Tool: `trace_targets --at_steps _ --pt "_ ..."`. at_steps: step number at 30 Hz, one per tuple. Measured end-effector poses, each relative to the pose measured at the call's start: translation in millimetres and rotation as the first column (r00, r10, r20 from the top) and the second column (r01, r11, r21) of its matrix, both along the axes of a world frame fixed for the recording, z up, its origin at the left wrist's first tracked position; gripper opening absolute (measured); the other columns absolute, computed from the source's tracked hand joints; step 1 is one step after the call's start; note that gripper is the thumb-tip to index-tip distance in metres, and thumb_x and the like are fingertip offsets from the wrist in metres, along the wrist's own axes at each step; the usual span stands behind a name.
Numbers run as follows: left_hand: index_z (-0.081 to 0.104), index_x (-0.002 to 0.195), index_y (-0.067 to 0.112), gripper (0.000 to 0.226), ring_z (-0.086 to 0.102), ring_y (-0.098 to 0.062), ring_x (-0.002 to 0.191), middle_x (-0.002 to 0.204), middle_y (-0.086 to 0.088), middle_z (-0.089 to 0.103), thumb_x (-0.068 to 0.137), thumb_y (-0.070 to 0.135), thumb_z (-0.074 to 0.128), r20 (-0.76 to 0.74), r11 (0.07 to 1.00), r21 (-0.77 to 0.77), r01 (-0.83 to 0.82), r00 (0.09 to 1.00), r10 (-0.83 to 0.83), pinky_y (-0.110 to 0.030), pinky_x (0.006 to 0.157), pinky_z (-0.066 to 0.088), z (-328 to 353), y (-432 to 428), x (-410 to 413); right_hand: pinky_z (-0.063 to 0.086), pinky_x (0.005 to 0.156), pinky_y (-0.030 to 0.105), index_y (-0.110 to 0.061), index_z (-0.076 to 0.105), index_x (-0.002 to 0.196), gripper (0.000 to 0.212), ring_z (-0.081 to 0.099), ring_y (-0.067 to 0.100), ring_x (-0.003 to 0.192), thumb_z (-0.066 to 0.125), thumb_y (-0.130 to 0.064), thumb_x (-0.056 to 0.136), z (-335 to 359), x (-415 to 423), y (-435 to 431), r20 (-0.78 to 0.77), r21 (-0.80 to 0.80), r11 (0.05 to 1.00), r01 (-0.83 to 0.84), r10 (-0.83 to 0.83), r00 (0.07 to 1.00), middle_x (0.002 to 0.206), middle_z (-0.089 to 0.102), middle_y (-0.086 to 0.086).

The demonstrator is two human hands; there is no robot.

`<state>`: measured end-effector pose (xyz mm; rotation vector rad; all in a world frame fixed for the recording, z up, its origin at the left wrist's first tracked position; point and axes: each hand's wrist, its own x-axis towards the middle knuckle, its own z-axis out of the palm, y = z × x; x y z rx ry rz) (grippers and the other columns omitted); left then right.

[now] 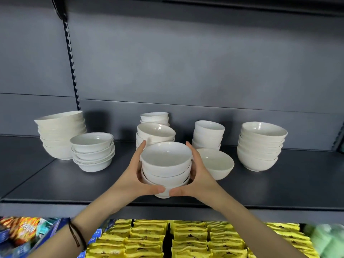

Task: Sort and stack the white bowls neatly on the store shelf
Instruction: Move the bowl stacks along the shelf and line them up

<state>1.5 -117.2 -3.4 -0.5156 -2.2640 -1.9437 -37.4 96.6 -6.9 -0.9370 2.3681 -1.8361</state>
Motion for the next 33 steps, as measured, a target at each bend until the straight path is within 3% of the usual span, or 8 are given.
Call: trace_targets --at_steps 5,8,12,16,19,22,27,33 --pt "0.024 0.140 0.031 0.119 0.054 0.012 0.109 0.129 0.015 0.049 0.040 0.029 0.089 -0.062 0.993 0.094 -0.067 0.995 0.073 -0.008 0.080 0.048 -10.8 18.5 4.2 0.042 0.108 0.025 -0.040 0.012 0.150 0.121 0.038 -0.004 0.133 0.091 -0.024 0.061 -0.5 9.2 1.3 -0.018 0.054 0.998 0.030 -0.029 0.999 0.143 0.039 -0.025" --pt "0.029 0.139 0.024 0.125 0.058 0.005 0.109 0.129 0.006 0.053 0.034 0.044 0.094 -0.049 0.992 0.109 -0.069 0.996 0.075 -0.012 0.079 0.051 -15.4 21.8 4.1 0.045 0.103 0.021 -0.036 0.033 0.144 0.089 0.048 -0.003 0.126 0.085 -0.028 0.071 -2.4 19.7 8.1 -0.111 0.023 0.992 0.122 -0.119 0.987 0.136 0.051 -0.022" --pt "0.030 0.134 0.031 0.106 0.057 0.012 0.102 0.125 0.010 0.054 0.044 0.038 0.085 -0.033 0.989 0.103 -0.108 0.993 0.112 -0.007 0.075 0.049 -15.4 26.7 6.9 0.042 0.099 0.018 -0.035 0.055 0.117 0.050 0.047 0.003 0.118 0.068 -0.058 0.074 -10.2 14.7 36.2 -0.366 -0.127 0.832 0.541 -0.546 0.754 0.122 0.054 -0.020" --pt "0.028 0.134 0.028 0.091 0.056 0.009 0.101 0.122 0.013 0.051 0.066 0.011 0.086 -0.018 0.981 0.129 -0.146 0.989 0.150 -0.004 0.071 0.048 -17.6 35.0 7.0 0.017 0.098 0.006 -0.024 0.062 0.113 0.050 0.030 0.023 0.129 0.081 -0.044 0.071 -19.9 -3.9 60.1 -0.395 0.024 0.699 0.714 -0.650 0.649 0.135 0.039 0.001" --pt "0.025 0.135 0.027 0.086 0.051 0.003 0.106 0.123 0.012 0.048 0.071 0.000 0.077 -0.016 0.977 0.122 -0.173 0.984 0.176 -0.003 0.068 0.047 -17.5 40.6 6.1 0.020 0.101 0.017 -0.022 0.062 0.098 0.038 0.025 0.024 0.133 0.086 -0.028 0.069 -22.7 -9.5 69.6 -0.317 0.091 0.691 0.717 -0.663 0.678 0.141 0.030 0.006" --pt "0.025 0.136 0.027 0.088 0.049 -0.001 0.110 0.124 0.011 0.047 0.071 0.003 0.078 -0.012 0.975 0.134 -0.177 0.984 0.180 -0.004 0.069 0.048 -19.4 43.1 3.7 0.038 0.095 0.017 -0.018 0.059 0.086 0.033 0.043 0.023 0.122 0.087 -0.018 0.068 -21.3 -12.9 74.4 -0.241 0.036 0.749 0.661 -0.636 0.733 0.128 0.041 0.003" --pt "0.025 0.132 0.032 0.091 0.048 -0.001 0.113 0.121 0.017 0.047 0.066 0.013 0.085 -0.037 0.970 0.136 -0.201 0.977 0.208 -0.007 0.070 0.047 -15.9 54.9 4.4 0.049 0.098 0.037 -0.018 0.061 0.090 0.032 0.051 0.024 0.111 0.086 -0.017 0.070 -13.5 -10.0 79.3 -0.259 -0.069 0.724 0.686 -0.677 0.689 0.117 0.042 -0.003" --pt "0.026 0.126 0.033 0.083 0.051 0.003 0.104 0.116 0.019 0.047 0.071 0.000 0.078 -0.069 0.959 0.162 -0.231 0.967 0.244 -0.001 0.068 0.046 -17.8 79.6 -3.8 0.049 0.099 0.031 -0.014 0.061 0.093 0.029 0.051 0.010 0.109 0.083 -0.013 0.073 44.2 -11.1 103.9 -0.270 -0.321 0.699 0.640 -0.715 0.645 0.123 0.044 0.001"
